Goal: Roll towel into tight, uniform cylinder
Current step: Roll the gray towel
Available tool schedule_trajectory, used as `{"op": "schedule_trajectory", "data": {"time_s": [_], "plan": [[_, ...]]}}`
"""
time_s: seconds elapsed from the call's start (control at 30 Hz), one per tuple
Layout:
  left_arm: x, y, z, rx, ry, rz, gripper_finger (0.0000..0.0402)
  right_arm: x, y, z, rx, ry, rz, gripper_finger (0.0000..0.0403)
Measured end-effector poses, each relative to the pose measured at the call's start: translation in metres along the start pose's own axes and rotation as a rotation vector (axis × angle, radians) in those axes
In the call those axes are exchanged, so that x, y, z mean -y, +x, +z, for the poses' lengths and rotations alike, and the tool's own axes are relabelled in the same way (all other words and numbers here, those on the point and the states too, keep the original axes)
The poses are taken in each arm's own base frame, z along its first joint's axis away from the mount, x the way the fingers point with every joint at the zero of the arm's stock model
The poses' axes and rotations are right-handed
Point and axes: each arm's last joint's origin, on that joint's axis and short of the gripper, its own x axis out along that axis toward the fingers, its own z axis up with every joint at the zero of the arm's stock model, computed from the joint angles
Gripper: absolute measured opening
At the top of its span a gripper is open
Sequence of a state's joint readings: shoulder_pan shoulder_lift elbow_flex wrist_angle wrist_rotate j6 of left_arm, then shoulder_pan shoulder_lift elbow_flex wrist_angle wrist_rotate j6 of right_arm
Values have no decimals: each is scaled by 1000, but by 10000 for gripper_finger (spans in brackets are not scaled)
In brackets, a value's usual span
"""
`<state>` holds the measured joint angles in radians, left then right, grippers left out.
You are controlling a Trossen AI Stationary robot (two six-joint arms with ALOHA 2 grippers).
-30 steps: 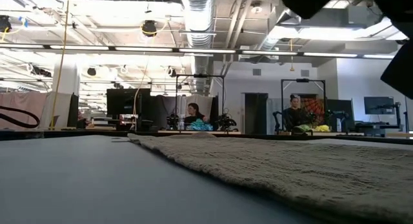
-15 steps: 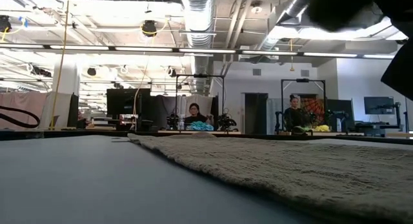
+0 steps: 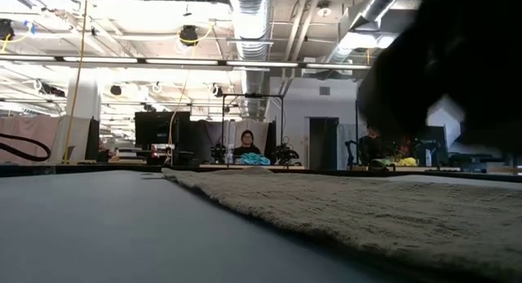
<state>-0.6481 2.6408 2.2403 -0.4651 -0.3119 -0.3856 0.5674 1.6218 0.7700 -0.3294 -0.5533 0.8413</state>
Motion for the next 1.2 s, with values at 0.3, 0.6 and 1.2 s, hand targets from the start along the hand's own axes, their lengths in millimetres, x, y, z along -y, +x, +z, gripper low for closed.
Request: {"op": "schedule_trajectory", "data": {"time_s": [0.3, 0.6, 1.2], "plan": [[-1, 5, -6, -37, 16, 25, 151, 0, 0, 0, -2, 8, 1, 30], [-11, -4, 23, -9, -37, -69, 14, 0, 0, 0, -1, 37, 2, 30], [-14, -37, 45, 17, -124, -57, 3, 7, -11, 11, -67, 99, 121, 28]]}}
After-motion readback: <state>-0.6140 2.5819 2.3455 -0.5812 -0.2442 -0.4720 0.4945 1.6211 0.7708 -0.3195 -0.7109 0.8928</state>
